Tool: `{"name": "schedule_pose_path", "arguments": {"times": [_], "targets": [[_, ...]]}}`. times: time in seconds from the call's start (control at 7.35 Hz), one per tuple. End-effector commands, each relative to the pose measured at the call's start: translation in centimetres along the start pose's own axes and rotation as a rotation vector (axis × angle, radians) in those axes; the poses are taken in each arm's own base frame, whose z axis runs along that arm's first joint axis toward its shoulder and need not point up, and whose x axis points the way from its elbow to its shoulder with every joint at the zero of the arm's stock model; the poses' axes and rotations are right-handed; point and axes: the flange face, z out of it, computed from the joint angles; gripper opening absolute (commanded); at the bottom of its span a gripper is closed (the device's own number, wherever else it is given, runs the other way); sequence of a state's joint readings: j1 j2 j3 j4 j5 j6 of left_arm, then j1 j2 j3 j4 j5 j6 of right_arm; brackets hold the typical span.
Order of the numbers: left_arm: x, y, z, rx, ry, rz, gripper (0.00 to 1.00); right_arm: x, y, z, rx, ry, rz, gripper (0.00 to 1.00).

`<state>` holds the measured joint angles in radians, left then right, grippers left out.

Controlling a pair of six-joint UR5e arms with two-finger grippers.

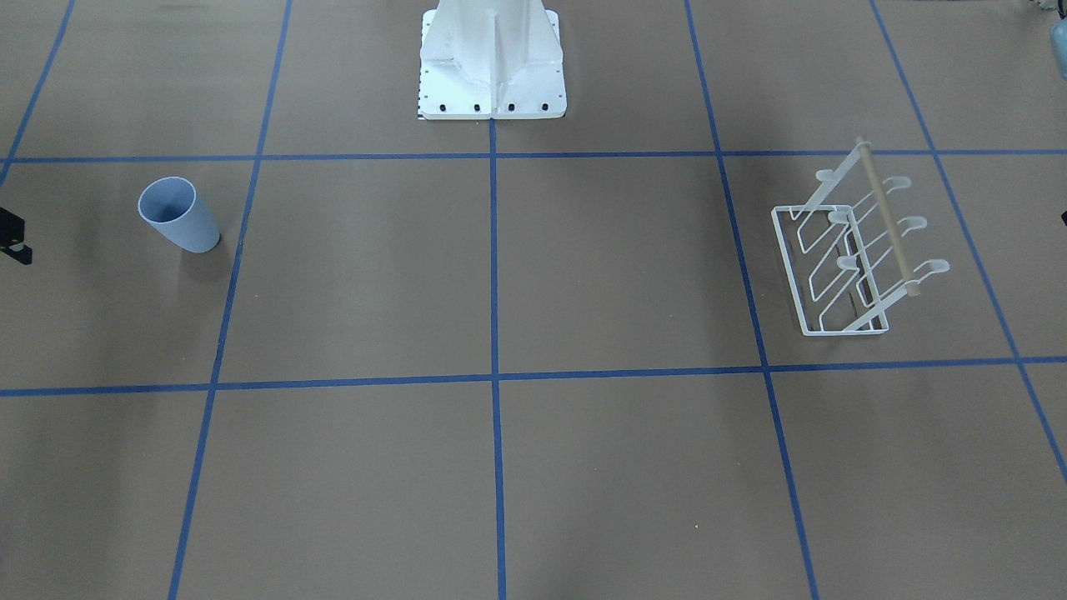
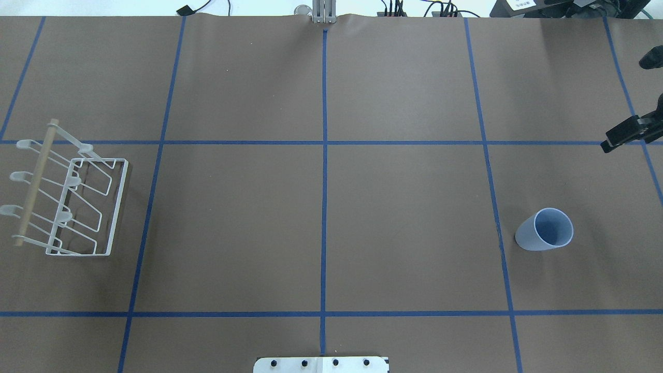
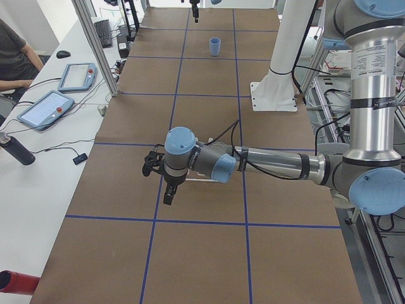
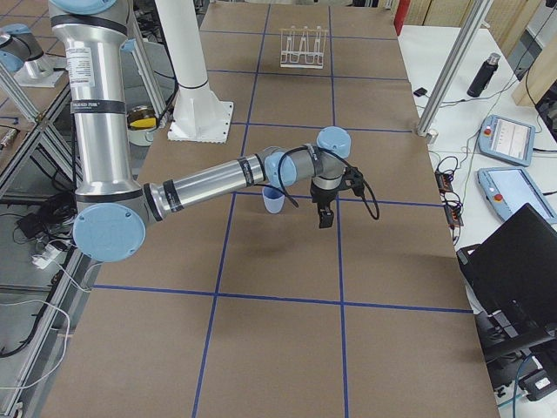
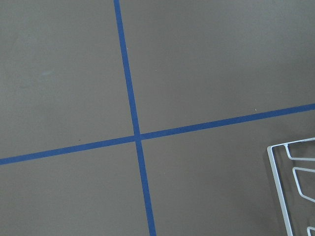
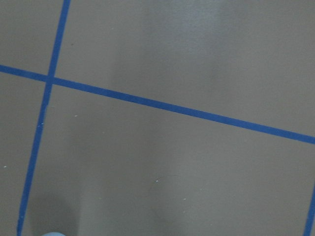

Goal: Hang cup on cup holder
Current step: 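Reach the right gripper down into the light blue cup's rim and grasp it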

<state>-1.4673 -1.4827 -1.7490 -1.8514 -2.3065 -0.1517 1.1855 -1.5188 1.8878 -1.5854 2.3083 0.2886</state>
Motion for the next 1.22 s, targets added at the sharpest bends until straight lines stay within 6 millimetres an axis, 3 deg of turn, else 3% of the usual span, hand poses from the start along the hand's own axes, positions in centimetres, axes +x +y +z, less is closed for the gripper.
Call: {"name": "schedule_pose_path", "arguments": {"times": [0.0,0.14,0.54,1.09], "targets": [[0.1,0.0,-0.2,0.004,-0.001,0.003,0.98,-6.6,1.7,2.0,-0.048,-0.034,-0.038,1.0],[0.3,-0.1,-0.3,0.005,0.002,0.006,0.98,-8.0,2.3,3.3,-0.075,-0.04,-0.066,1.0],[1.2,-0.2,-1.2,0.021,0.012,0.02,0.98,-9.1,4.6,6.3,-0.118,-0.046,-0.129,1.0],[1.3,-0.2,-1.3,0.023,0.011,-0.016,0.98,-8.1,6.3,7.3,-0.147,-0.038,-0.125,1.0]]}}
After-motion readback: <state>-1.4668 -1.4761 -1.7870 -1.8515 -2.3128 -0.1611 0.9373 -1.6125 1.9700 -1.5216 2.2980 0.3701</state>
